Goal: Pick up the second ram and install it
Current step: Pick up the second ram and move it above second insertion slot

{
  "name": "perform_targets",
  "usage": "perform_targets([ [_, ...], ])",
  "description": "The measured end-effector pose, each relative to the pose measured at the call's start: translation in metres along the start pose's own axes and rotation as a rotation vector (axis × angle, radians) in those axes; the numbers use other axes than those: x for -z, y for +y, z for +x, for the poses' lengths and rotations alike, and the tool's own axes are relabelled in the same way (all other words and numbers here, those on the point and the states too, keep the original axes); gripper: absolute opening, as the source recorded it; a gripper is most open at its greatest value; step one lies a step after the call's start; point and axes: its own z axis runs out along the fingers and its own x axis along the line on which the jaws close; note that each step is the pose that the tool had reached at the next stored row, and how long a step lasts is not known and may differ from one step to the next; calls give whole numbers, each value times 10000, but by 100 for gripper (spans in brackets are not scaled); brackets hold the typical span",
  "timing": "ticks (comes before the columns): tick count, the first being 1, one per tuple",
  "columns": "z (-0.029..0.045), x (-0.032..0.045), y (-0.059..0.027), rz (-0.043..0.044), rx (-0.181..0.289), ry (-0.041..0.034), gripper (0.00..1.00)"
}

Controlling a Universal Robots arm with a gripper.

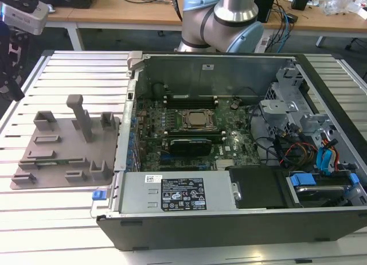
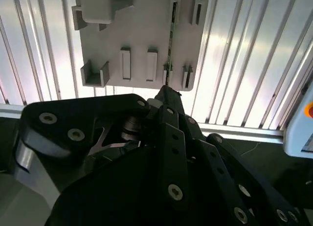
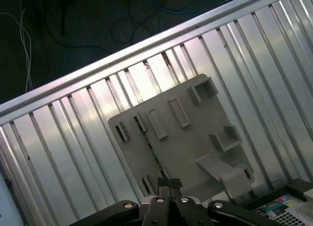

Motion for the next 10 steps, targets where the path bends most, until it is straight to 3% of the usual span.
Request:
perform_targets([
  [10,0,0,0,-30,1790,79,10],
])
